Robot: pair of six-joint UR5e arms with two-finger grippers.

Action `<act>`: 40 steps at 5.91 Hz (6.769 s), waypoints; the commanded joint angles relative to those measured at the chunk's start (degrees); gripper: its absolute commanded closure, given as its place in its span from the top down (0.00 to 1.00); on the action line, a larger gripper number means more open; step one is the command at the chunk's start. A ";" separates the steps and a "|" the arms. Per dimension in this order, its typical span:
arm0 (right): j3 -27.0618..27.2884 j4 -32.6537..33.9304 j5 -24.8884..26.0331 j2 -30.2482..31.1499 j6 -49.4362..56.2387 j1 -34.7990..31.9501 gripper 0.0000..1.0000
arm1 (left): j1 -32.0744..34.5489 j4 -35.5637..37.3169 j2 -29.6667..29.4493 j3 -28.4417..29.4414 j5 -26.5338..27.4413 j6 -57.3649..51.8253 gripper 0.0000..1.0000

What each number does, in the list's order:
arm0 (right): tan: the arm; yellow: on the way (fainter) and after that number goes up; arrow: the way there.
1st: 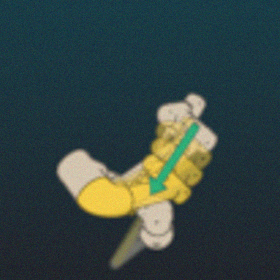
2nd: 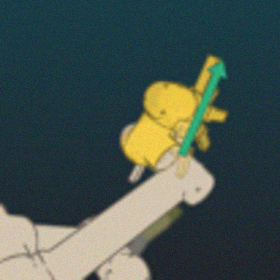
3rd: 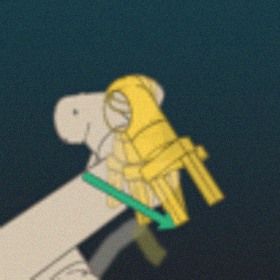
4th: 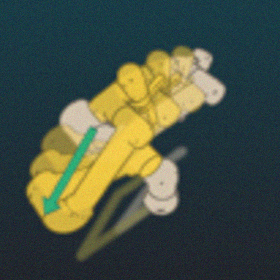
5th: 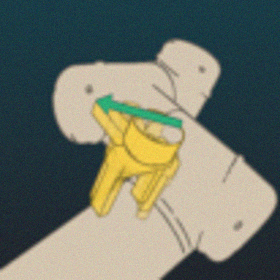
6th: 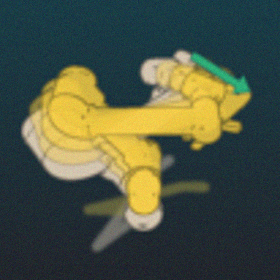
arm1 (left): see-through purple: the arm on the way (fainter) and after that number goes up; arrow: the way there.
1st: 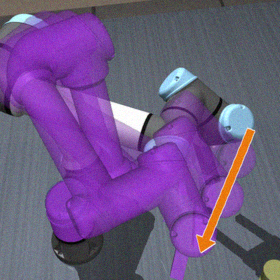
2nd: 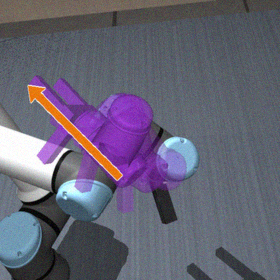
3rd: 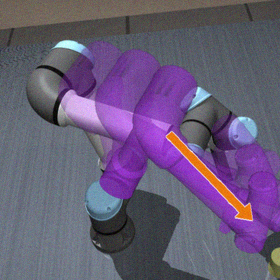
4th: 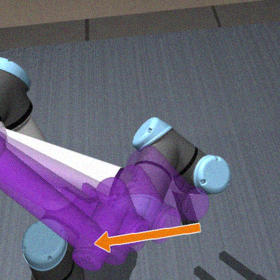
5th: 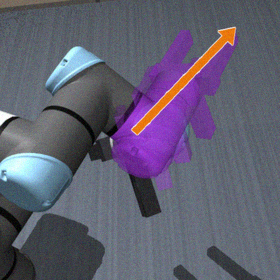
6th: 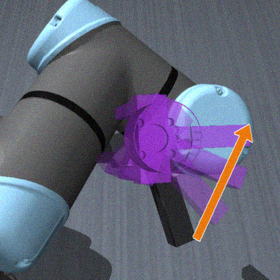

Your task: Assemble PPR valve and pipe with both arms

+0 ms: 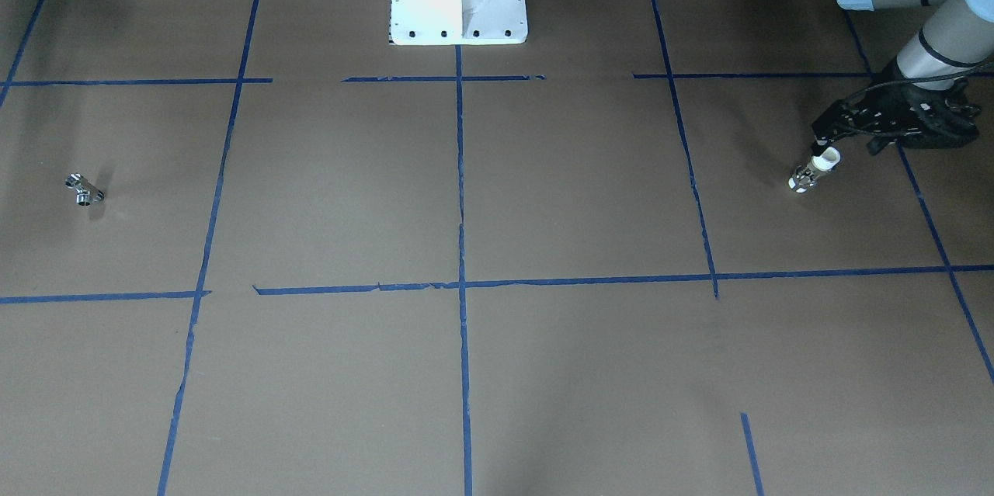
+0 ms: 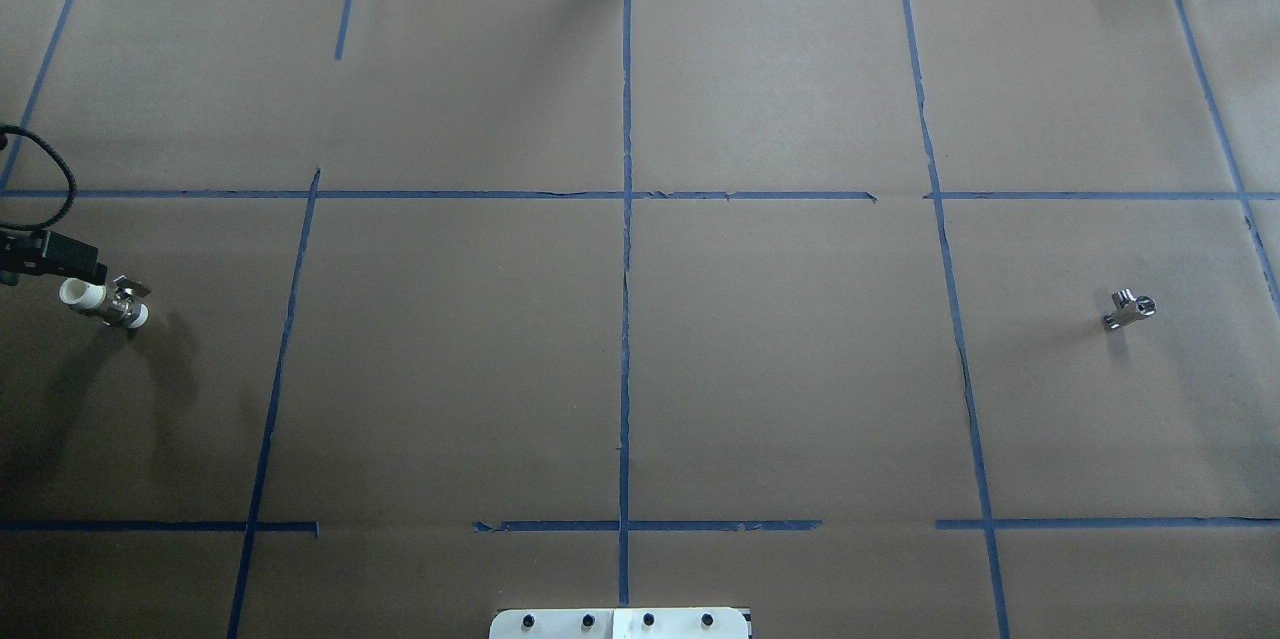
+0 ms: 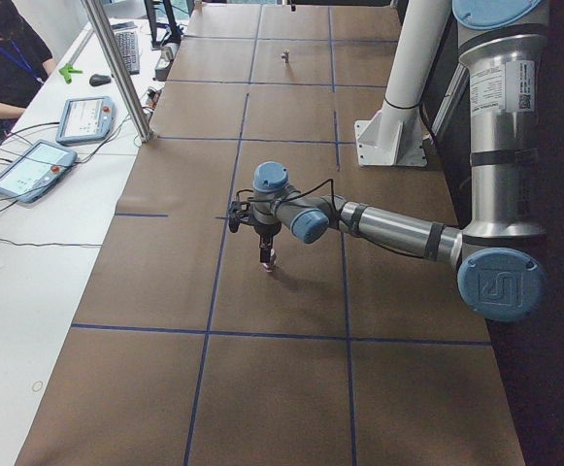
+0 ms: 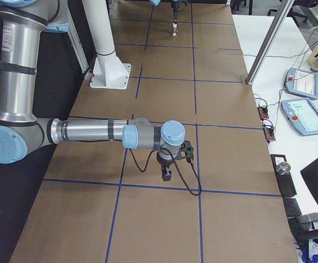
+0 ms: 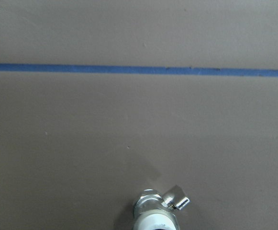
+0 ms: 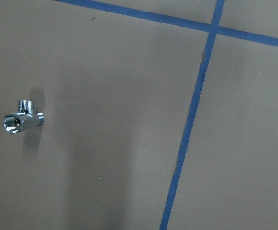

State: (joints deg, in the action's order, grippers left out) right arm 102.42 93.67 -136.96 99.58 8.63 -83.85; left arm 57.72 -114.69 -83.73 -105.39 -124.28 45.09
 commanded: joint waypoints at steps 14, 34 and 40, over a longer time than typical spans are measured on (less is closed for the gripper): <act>0.15 0.02 -0.24 0.09 -0.02 0.00 1.00 | -16.77 40.15 -36.12 -6.44 9.00 28.85 0.01; 2.87 -7.19 0.11 -4.10 -14.37 5.61 1.00 | 1.51 27.33 -15.05 -8.44 -6.51 -20.32 1.00; 4.11 -13.03 1.51 -0.91 -21.09 14.12 1.00 | 33.77 22.26 2.52 9.41 -11.15 -56.35 1.00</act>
State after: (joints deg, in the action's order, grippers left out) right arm 106.61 84.03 -136.45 96.38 -10.32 -72.72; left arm 90.90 -89.83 -82.72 -96.30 -135.39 -11.70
